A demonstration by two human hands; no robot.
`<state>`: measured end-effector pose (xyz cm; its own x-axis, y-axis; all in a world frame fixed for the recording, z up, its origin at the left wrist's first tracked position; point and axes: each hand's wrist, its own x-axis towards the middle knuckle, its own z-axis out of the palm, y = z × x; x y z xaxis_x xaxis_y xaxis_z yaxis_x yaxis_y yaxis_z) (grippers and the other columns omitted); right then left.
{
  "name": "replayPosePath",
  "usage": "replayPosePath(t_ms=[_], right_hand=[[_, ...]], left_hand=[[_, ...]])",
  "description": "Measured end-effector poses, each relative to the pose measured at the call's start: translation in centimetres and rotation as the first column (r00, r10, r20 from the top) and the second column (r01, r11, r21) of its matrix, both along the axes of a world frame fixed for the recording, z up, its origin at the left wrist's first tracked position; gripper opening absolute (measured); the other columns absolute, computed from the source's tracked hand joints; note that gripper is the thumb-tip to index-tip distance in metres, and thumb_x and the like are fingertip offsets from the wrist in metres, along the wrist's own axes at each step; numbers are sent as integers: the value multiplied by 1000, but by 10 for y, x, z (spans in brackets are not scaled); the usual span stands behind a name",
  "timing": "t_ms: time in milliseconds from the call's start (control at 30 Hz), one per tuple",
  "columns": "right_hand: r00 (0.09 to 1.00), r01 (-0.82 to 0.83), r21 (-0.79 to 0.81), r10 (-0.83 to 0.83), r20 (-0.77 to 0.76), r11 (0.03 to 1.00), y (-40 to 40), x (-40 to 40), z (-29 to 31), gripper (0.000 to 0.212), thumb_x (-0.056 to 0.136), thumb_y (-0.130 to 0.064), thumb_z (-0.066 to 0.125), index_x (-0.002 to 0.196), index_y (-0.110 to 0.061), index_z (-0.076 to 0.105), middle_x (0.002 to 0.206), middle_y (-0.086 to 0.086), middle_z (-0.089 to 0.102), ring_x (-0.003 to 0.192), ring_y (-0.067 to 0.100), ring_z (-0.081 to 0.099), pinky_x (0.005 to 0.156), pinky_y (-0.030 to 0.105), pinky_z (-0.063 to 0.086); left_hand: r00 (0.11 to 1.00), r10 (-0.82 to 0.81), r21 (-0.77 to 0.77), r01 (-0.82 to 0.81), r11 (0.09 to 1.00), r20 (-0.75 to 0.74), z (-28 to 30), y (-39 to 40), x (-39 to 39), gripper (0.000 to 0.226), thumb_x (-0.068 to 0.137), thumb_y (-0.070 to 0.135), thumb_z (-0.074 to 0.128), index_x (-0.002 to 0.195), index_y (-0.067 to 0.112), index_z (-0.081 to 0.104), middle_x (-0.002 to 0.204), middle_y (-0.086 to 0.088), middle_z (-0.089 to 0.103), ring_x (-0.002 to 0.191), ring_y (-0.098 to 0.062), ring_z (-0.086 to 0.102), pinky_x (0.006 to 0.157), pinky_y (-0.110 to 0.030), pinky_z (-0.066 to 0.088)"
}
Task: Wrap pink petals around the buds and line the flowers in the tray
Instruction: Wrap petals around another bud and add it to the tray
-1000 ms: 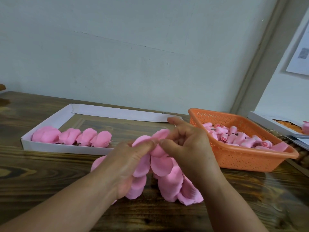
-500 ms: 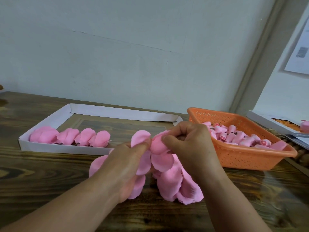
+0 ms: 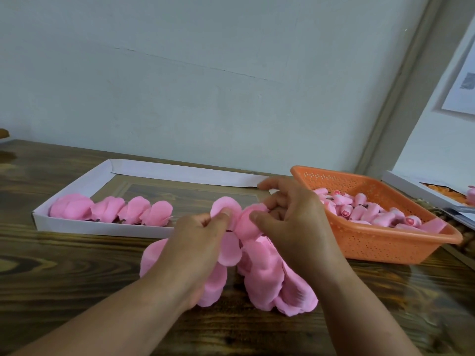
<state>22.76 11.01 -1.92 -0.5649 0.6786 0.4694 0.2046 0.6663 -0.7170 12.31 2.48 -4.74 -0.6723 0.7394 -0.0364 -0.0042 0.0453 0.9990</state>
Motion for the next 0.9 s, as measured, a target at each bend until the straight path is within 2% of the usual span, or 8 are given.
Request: replayPosePath(t_ms=[67, 167, 333, 567, 667, 733, 800, 900], right_hand=[[1000, -10, 0, 10, -3, 1000, 0, -1, -1, 28, 80, -4, 68, 94, -25, 58, 65, -7, 59, 54, 2, 50, 56, 21, 46], [1000, -5, 49, 4, 26, 999, -1, -2, 1, 22, 79, -5, 69, 69, -22, 61, 49, -17, 54, 48, 1, 48, 48, 12, 36], [988, -108, 105, 96, 118, 989, -6, 0, 5, 21, 80, -5, 68, 66, -19, 65, 51, -15, 54, 50, -1, 48, 48, 12, 35], [979, -125, 192, 90, 182, 973, -8, -3, 8, 12, 80, -4, 67, 70, -10, 68, 61, -12, 54, 59, -5, 50, 56, 10, 38], [983, -108, 189, 77, 167, 976, -6, -1, 10, 15, 80, -5, 68, 68, -14, 67, 57, -15, 51, 57, -7, 50, 55, 9, 38], [982, -106, 187, 73, 176, 977, -5, 1, 11, 18, 80, -5, 68, 66, -16, 65, 52, -16, 49, 55, -8, 49, 54, 8, 37], [981, -103, 170, 71, 182, 980, -5, 2, 11, 20, 80, -4, 68, 65, -17, 64, 46, -20, 50, 53, -8, 49, 52, 8, 36], [982, -89, 121, 67, 176, 989, -2, 4, 12, 18, 79, -4, 68, 65, -14, 65, 40, -26, 47, 47, -7, 48, 46, 8, 33]], left_hand=[[1000, 25, 14, -25, 1000, -4, -2, 2, -1, 32, 94, 42, 52, 76, 21, 68, 82, -4, 70, 82, -20, 62, 84, -40, 50], [995, 90, 45, -89, 995, -30, -5, 5, -5, 33, 93, 40, 55, 72, 18, 69, 77, -4, 70, 74, -17, 61, 81, -42, 52], [989, 77, 43, -72, 996, -127, -9, 8, -9, 35, 95, 37, 52, 74, 16, 71, 72, 1, 71, 63, -9, 60, 56, -25, 39], [949, -71, 76, 99, 992, -309, -10, 3, -5, 44, 94, 46, 41, 70, 25, 71, 68, 10, 70, 67, 0, 62, 61, -19, 44], [950, -110, 75, 138, 988, -293, -8, 0, 0, 61, 79, 66, 27, 63, 22, 65, 56, 15, 62, 58, 3, 56, 53, -8, 40], [959, -175, 61, 193, 979, -223, -7, -1, 0, 67, 76, 70, 22, 69, 23, 70, 67, 16, 69, 66, 2, 62, 64, -14, 45], [954, -234, 62, 250, 966, -188, -4, -3, 0, 59, 89, 60, 26, 74, 30, 74, 72, 14, 72, 71, 2, 64, 68, -20, 43], [907, -299, 54, 329, 943, -295, -3, -4, -1, 38, 85, 44, 42, 73, 19, 69, 68, -1, 65, 68, -11, 57, 63, -23, 40]])
